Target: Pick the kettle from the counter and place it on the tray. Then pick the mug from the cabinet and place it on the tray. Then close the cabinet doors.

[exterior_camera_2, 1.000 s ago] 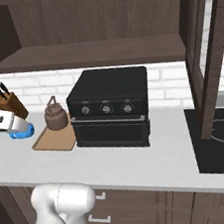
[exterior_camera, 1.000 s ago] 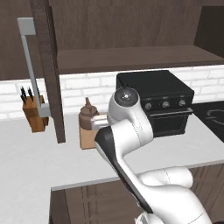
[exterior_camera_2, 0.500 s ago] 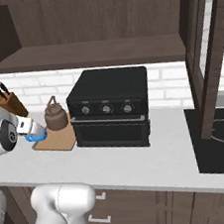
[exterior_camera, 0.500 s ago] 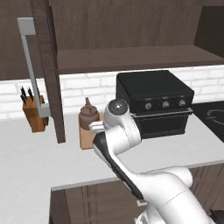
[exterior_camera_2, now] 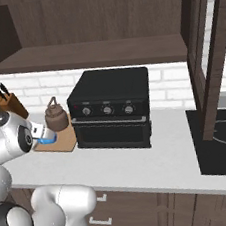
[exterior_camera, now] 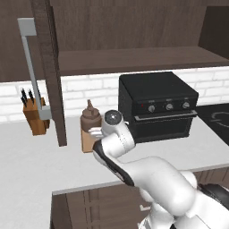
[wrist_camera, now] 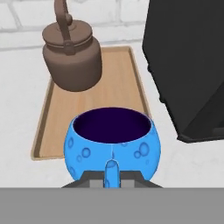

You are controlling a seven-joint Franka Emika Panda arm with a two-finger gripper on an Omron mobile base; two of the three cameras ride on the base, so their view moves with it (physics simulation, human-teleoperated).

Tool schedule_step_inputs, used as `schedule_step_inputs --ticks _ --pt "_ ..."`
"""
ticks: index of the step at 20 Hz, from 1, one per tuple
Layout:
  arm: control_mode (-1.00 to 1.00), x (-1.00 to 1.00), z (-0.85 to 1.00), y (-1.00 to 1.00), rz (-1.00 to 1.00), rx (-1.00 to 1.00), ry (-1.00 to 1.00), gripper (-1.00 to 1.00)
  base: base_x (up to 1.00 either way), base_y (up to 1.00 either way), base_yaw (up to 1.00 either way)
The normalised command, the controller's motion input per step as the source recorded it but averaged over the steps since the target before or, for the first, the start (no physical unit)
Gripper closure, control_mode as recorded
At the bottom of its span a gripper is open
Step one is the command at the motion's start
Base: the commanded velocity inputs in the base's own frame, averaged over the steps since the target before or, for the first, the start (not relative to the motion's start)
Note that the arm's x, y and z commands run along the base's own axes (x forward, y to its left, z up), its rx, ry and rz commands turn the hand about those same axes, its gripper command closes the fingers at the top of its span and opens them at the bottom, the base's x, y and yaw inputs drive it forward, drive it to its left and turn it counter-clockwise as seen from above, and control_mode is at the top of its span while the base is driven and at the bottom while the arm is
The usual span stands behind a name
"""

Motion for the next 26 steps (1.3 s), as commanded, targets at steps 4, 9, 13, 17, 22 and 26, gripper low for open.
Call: schedule_step_inputs --ticks 4,9,13,17,22,26 --pt "-1.00 0.57 -0.32 0.21 -0.15 0.00 0.02 1.00 0.00 0.00 0.00" --pt "-1.00 0.31 -0.16 0.12 -0.15 0.00 0.00 1.00 0.00 0.00 0.00" --pt "-1.00 0.02 -0.07 0.00 -0.12 0.00 0.00 1.00 0.00 0.00 0.00" --pt "-1.00 0.15 -0.12 0.00 -0.08 0.00 0.00 1.00 0.00 0.00 0.00" --pt "-1.00 0.20 -0.10 -0.06 0.00 0.00 0.00 1.00 0.00 0.00 0.00" --pt "-1.00 0.32 -0.19 -0.01 0.00 0.00 0.02 1.00 0.00 0.00 0.00"
